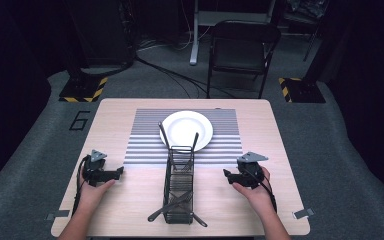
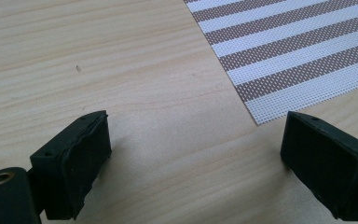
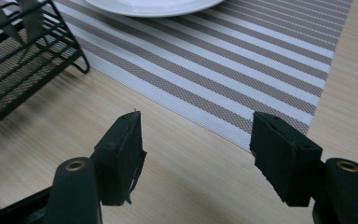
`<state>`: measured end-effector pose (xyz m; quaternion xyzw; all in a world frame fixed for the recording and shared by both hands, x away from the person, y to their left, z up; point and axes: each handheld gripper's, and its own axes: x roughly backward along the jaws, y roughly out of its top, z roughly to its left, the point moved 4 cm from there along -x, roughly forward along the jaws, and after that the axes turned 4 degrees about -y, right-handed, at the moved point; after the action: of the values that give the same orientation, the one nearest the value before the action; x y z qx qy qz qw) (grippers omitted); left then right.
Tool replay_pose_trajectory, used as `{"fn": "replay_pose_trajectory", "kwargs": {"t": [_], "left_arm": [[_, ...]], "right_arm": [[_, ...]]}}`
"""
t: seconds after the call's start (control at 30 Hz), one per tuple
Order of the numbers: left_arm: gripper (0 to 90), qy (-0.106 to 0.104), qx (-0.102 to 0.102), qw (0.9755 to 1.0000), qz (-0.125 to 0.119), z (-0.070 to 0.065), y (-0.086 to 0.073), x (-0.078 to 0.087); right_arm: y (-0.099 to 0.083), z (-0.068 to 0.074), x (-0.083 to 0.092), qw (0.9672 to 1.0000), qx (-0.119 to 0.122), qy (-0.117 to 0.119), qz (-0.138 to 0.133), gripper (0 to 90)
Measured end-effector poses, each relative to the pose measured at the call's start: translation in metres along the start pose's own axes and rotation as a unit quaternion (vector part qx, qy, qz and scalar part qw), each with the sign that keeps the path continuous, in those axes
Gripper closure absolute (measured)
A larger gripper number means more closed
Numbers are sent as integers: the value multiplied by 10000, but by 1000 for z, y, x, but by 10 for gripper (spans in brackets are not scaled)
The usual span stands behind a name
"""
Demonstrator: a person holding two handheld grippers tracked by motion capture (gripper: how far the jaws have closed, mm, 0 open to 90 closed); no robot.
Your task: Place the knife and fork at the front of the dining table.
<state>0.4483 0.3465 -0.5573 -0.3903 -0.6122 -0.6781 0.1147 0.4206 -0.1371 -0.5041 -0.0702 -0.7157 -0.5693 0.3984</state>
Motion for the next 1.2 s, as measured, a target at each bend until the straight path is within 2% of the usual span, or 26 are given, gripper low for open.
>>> {"fn": "replay_pose_trajectory", "kwargs": {"t": [0.13,0.43,0.57,0.67,0.8,1.2], "left_arm": [[82,-27,2,10000,5,0,0,0],[82,-25,-1,10000,18,-1,0,1],[82,-25,3,10000,3,-2,-1,1],[82,-27,2,10000,3,-2,-1,1],[82,-27,2,10000,5,-2,-1,1],[82,-27,2,10000,5,-2,-1,1]], "right_arm": [[6,7,1,9999,110,99,-13,346],[23,21,8,9991,169,388,-75,383],[30,26,13,9985,97,533,-113,402],[39,31,15,9978,262,588,-153,406],[46,36,16,9972,349,641,-177,410],[87,56,22,9924,376,1114,-352,467]]}}
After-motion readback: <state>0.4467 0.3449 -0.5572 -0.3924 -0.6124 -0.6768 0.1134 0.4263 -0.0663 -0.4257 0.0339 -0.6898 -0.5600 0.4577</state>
